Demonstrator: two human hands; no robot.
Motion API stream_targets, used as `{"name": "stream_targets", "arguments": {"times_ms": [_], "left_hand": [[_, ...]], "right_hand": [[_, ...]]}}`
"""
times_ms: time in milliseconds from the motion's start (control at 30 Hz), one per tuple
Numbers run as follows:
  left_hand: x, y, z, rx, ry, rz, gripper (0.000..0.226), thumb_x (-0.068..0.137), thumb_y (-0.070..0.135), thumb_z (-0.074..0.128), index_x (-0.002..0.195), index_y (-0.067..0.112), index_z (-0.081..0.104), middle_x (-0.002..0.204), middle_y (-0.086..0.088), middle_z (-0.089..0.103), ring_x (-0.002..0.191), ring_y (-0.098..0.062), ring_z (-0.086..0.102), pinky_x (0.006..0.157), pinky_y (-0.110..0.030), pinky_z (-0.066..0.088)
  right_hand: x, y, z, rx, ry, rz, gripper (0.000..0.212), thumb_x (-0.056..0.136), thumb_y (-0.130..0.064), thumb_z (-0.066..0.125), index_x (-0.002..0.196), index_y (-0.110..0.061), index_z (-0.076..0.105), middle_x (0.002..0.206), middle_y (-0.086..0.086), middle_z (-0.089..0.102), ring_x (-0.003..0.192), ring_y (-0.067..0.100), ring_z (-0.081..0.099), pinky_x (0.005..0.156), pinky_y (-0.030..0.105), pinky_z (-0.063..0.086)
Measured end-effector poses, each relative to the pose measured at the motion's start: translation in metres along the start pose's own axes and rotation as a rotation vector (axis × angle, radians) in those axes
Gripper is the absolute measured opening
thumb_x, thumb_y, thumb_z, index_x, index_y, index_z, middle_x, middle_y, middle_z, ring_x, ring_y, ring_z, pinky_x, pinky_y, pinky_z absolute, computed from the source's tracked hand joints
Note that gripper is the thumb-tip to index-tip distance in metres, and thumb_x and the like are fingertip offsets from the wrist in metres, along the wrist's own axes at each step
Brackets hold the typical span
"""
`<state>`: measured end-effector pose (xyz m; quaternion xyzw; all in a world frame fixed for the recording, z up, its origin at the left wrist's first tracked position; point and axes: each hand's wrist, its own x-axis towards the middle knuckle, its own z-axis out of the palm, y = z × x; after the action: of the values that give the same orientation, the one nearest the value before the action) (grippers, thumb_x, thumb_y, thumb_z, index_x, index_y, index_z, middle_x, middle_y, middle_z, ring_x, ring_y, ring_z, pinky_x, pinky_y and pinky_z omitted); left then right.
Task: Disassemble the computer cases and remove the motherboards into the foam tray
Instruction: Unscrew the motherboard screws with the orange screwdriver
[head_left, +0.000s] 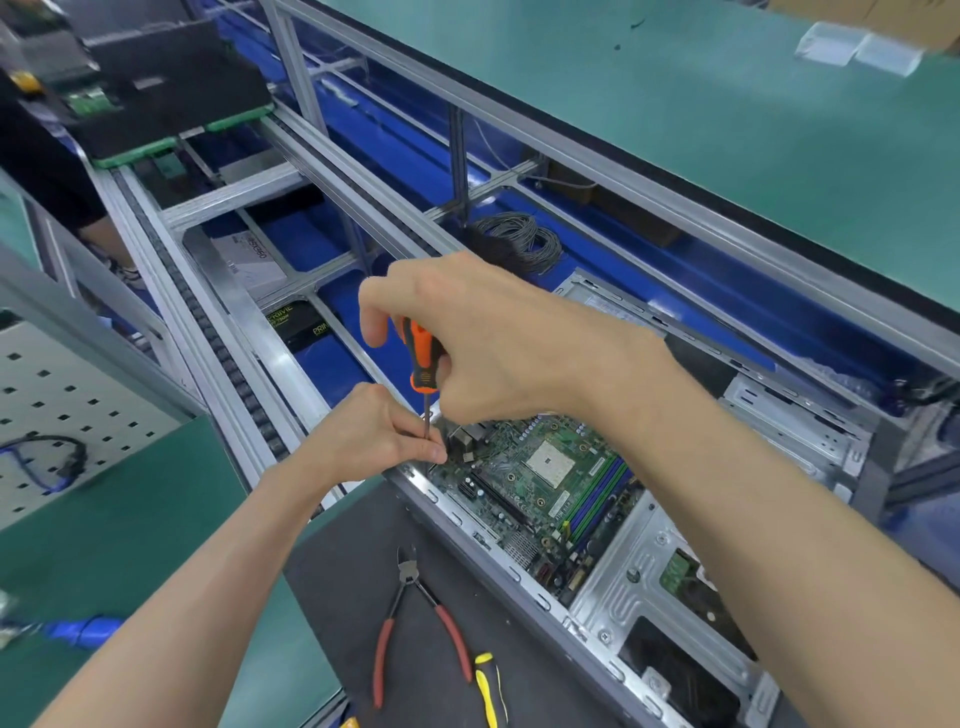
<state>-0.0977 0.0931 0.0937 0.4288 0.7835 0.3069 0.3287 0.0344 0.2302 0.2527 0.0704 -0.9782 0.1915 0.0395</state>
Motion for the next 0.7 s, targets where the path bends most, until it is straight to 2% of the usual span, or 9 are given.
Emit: {"name": "stream_targets", "arguments": {"times_ms": [67,133,200,300,367,500,567,633,700], "left_hand": [[0.000,-0.001,0.000,-0.003,-0.008,-0.010,0.014,0.075,0.037,0.086,0.068,0.045,0.077,0.083,-0.007,0.076,0.090,-0.035,0.067,0.086,-0.052,0.054],[0.001,-0.001,0.001,-0.001,-0.020,-0.018,0.013,0.077,0.036,0.085,0.069,0.044,0.078,0.083,-0.004,0.076,0.093,-0.038,0.066,0.087,-0.053,0.054],[0.002,-0.003,0.001,-0.015,-0.017,-0.016,0.013,0.076,0.035,0.086,0.070,0.043,0.078,0.082,-0.016,0.075,0.093,-0.045,0.065,0.086,-0.056,0.053],[0.000,-0.003,0.000,-0.054,-0.016,-0.010,0.013,0.074,0.031,0.088,0.072,0.041,0.079,0.080,-0.007,0.076,0.095,-0.044,0.065,0.087,-0.056,0.053],[-0.001,-0.003,0.000,-0.057,-0.028,-0.008,0.014,0.073,0.031,0.088,0.070,0.041,0.079,0.082,0.006,0.077,0.096,-0.041,0.066,0.089,-0.056,0.053],[0.000,-0.001,-0.001,-0.039,-0.032,-0.010,0.015,0.076,0.034,0.086,0.069,0.045,0.078,0.083,0.007,0.077,0.093,-0.035,0.067,0.089,-0.054,0.054],[0.000,-0.001,-0.001,-0.020,-0.036,-0.024,0.013,0.078,0.036,0.083,0.071,0.045,0.078,0.086,0.007,0.077,0.092,-0.036,0.066,0.088,-0.053,0.054],[0.001,-0.002,0.000,-0.023,-0.023,-0.026,0.011,0.077,0.036,0.084,0.072,0.044,0.079,0.086,-0.008,0.076,0.090,-0.045,0.063,0.086,-0.056,0.053],[0.000,-0.001,-0.001,-0.051,-0.019,-0.006,0.015,0.077,0.030,0.086,0.071,0.042,0.079,0.083,-0.003,0.077,0.092,-0.045,0.064,0.086,-0.057,0.053]], "right_hand": [[0.000,-0.001,0.006,-0.137,0.092,0.040,0.025,0.079,-0.033,0.064,0.098,-0.022,0.053,0.081,-0.008,0.045,0.069,0.016,0.048,0.057,0.032,0.036],[0.002,-0.006,0.011,-0.351,0.190,0.138,0.036,0.091,-0.054,0.057,0.088,-0.022,0.041,0.070,-0.006,0.031,0.058,0.019,0.033,0.053,0.034,0.026],[0.006,-0.007,0.015,-0.382,0.232,0.126,0.032,0.096,-0.049,0.054,0.087,-0.023,0.038,0.068,-0.006,0.025,0.061,0.023,0.033,0.056,0.035,0.028],[0.008,-0.001,0.010,-0.193,0.079,0.011,0.012,0.082,-0.018,0.060,0.093,-0.020,0.055,0.081,-0.005,0.053,0.077,0.019,0.053,0.064,0.035,0.039],[0.004,0.001,0.000,0.046,-0.040,0.002,0.034,0.069,-0.006,0.059,0.100,-0.019,0.062,0.090,-0.003,0.059,0.076,0.011,0.056,0.065,0.034,0.046],[-0.001,0.001,0.004,-0.095,0.099,0.068,0.019,0.079,-0.033,0.064,0.092,-0.024,0.053,0.078,-0.007,0.050,0.069,0.016,0.052,0.062,0.039,0.047],[0.002,-0.004,0.011,-0.342,0.203,0.149,0.036,0.089,-0.054,0.058,0.085,-0.022,0.041,0.067,-0.008,0.031,0.059,0.020,0.037,0.057,0.036,0.033],[0.006,-0.006,0.014,-0.384,0.247,0.128,0.031,0.094,-0.047,0.057,0.086,-0.023,0.040,0.068,-0.007,0.024,0.063,0.024,0.036,0.059,0.035,0.028],[0.007,-0.002,0.012,-0.284,0.162,0.055,0.015,0.088,-0.028,0.062,0.093,-0.020,0.050,0.075,-0.005,0.040,0.073,0.023,0.047,0.058,0.035,0.032]]}}
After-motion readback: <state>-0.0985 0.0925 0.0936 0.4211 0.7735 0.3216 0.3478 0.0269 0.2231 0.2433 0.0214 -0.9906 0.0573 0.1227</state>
